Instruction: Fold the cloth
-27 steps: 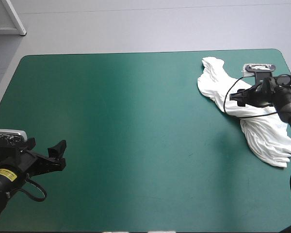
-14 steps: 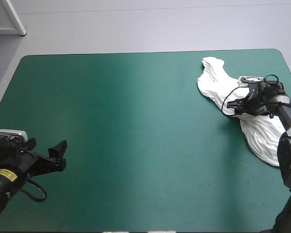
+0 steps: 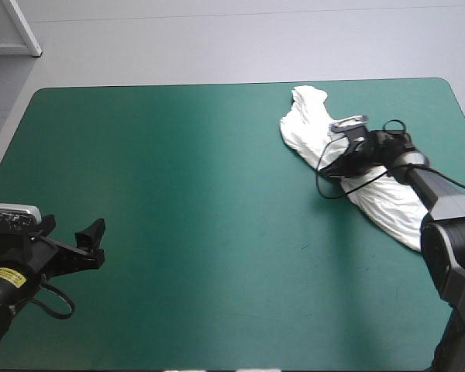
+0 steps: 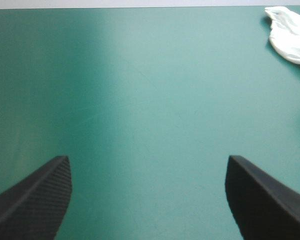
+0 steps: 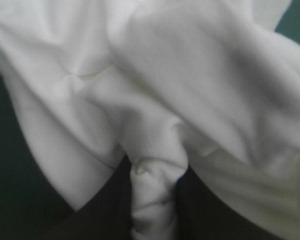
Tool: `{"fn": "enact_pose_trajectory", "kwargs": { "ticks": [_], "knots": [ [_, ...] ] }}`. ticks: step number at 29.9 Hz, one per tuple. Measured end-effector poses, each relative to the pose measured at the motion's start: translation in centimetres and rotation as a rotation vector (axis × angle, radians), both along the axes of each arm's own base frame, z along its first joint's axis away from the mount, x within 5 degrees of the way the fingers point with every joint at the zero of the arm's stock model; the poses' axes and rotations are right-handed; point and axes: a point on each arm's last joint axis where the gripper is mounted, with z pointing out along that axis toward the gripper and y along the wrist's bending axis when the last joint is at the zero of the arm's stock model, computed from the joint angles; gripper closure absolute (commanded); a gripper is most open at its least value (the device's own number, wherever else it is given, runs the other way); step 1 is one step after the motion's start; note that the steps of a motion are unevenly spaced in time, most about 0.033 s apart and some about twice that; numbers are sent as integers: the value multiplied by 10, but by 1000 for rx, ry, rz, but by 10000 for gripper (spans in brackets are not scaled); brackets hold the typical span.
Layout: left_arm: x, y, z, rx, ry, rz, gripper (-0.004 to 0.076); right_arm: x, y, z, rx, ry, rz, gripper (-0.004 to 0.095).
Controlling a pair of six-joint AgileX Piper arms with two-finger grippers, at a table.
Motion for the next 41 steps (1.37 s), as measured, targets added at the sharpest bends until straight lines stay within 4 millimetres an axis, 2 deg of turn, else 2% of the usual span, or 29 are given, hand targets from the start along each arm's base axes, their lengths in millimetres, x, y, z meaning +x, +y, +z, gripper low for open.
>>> {"fn": "enact_pose_trajectory", "kwargs": {
  "ticks": [5, 8, 11, 14, 17, 18, 20, 22, 24, 25, 28, 31, 36, 39, 41],
  "knots": [
    [0, 0, 5, 9, -27, -4, 121, -26, 94, 3, -6, 13, 276, 927],
    [0, 0, 7, 21, -39, -9, 121, -54, 147, 6, -3, 25, 419, 927],
    [0, 0, 7, 29, -40, -12, 121, -91, 196, 10, -4, 44, 567, 927],
    [0, 1, 7, 41, -42, -11, 121, -129, 232, 12, -9, 65, 688, 927],
    [0, 2, 7, 56, -43, -8, 121, -154, 255, 12, -15, 67, 737, 890],
    [0, 2, 6, 63, -44, -6, 121, -159, 259, 12, -12, 65, 731, 824],
    [0, 3, 6, 73, -44, -2, 121, -165, 265, 13, 1, 59, 713, 623],
    [0, 3, 6, 77, -44, -1, 121, -165, 268, 16, 19, 56, 688, 343],
    [0, 3, 6, 80, -40, -2, 121, -163, 271, 24, 49, 48, 651, 163],
    [0, 3, 6, 81, -38, -2, 121, -161, 272, 29, 58, 38, 638, 124],
    [-1, 3, 5, 82, -26, -4, 121, -157, 273, 62, 93, -11, 594, 168],
    [-1, 3, 4, 83, -18, -4, 121, -159, 262, 106, 87, -60, 531, 219],
    [-2, 3, 3, 85, -3, -6, 121, -178, 216, 165, -6, -94, 399, 224],
    [-3, 3, 1, 89, 30, -11, 121, -196, 185, 188, -44, -78, 333, 227],
    [-5, 3, 1, 92, 51, -14, 121, -208, 169, 194, -35, -69, 304, 234]
  ]
}}
